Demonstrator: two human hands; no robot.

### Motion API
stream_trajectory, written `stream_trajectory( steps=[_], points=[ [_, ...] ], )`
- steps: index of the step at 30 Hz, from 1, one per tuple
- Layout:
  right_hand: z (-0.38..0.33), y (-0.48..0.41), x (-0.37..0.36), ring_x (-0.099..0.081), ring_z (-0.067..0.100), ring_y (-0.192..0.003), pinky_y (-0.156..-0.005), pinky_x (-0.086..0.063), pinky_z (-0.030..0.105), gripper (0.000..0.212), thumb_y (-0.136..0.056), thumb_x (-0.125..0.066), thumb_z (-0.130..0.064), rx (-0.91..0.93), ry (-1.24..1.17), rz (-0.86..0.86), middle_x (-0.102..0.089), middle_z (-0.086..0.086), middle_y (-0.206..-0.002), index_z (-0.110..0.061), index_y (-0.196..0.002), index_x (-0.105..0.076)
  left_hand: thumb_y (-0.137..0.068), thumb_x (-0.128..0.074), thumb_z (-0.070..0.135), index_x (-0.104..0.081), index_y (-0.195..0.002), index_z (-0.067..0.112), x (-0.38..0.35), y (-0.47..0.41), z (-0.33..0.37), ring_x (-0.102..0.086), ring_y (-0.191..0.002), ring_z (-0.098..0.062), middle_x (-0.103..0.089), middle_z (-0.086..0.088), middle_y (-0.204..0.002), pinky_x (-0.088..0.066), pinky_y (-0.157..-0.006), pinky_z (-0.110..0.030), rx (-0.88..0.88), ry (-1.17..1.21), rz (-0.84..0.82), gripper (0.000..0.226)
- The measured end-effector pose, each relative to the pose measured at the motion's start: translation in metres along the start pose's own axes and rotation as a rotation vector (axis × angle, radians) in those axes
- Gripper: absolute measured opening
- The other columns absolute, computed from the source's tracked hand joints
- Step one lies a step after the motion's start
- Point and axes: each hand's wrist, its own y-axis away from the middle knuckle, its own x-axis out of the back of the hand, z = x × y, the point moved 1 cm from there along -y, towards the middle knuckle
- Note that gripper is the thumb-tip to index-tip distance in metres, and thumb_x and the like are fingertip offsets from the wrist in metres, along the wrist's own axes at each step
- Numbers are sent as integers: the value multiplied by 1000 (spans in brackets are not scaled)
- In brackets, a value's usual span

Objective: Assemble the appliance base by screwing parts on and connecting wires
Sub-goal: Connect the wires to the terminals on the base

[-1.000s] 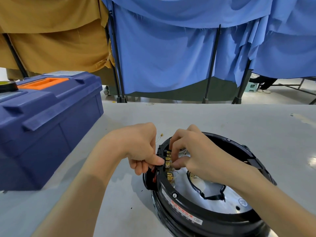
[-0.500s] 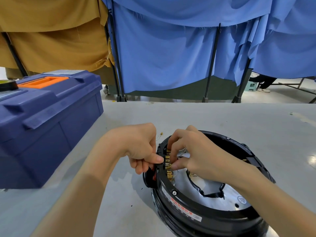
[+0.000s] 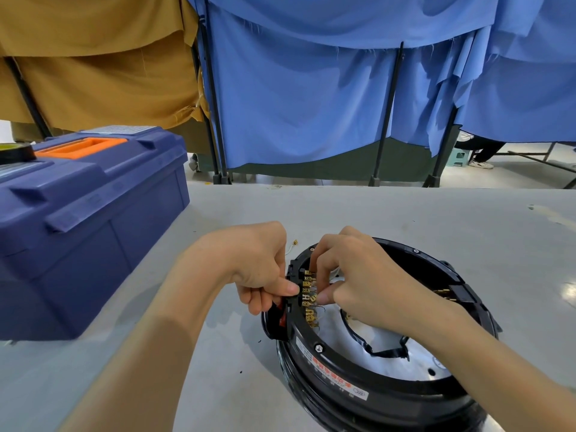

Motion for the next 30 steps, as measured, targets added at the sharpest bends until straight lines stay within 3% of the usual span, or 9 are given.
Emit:
stream_trajectory(
  steps=[7,14,20,26,30],
  points=[
    [2,-1,0,-40,7,-96,-72,-32,11,18,-75,-79,-13,-7,-1,10,-62,-10,-99,-16,-63,-66,-92,-65,20,-66,-72,-1,0,0,2,-59,-43,-14,-64,-5,-53,-47,-47,-21,9,0,-2,29],
    [2,0,-3,-42,10,-95,-72,-36,13,23,-75,-72,-3,-6,16,49,-64,-6,-95,-16,-60,-62,-93,-65,21,-67,-75,-2,0,0,2,-59,-43,-13,-64,-5,-53,-47,-47,-21,4,-8,4,29],
    [1,-1,-7,-43,11,-96,-78,-43,26,27,-74,-70,-1,-26,13,55,-61,-7,-97,-17,-57,-56,-93,-65,20,-67,-76,-4,0,0,2,-59,-43,-13,-64,-6,-53,-48,-48,-21,7,-4,1,29],
    [4,-2,-10,-41,8,-94,-71,-33,11,36,-74,-73,-2,-46,-7,57,-58,-10,-98,-22,-55,-50,-96,-62,18,-65,-73,-2,-2,0,2,-58,-40,-12,-62,-4,-50,-46,-45,-20,5,-7,-9,30],
    [4,-3,-13,-47,13,-93,-73,-38,18,37,-74,-71,-2,-80,-15,88,-56,-5,-101,-25,-58,-48,-97,-59,16,-63,-72,-1,-3,1,3,-55,-37,-11,-60,-3,-47,-45,-42,-19,15,-1,-21,31]
  ],
)
